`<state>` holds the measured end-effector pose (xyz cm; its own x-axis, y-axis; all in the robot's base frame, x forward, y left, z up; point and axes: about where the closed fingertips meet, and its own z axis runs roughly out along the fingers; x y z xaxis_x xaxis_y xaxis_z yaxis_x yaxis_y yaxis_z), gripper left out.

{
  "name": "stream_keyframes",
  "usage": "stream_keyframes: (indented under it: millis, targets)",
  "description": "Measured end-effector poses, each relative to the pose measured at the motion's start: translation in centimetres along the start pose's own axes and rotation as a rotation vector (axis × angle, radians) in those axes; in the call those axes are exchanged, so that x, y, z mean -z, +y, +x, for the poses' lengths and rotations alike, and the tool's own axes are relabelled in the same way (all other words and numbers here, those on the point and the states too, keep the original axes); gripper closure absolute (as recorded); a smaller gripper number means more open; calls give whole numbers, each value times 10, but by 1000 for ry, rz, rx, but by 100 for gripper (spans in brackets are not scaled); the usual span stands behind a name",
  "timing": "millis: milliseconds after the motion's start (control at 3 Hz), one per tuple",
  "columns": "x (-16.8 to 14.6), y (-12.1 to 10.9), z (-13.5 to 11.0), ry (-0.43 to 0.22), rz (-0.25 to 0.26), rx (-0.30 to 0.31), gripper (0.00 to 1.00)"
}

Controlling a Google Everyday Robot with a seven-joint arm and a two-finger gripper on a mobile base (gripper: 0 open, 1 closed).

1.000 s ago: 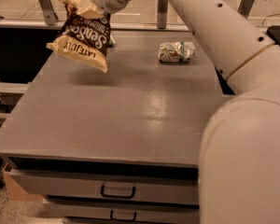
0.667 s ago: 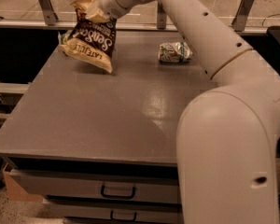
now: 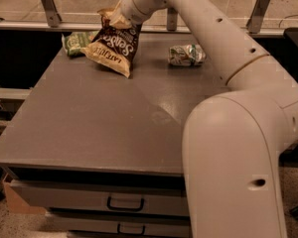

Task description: Move brown chip bag near green jalapeno chip bag

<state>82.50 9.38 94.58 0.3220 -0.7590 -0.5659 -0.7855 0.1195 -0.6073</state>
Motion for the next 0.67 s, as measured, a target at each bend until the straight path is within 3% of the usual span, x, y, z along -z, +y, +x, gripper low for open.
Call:
stream_keyframes:
  millis: [667]
  targets:
    - [4,-4,23,62,24,-19,36]
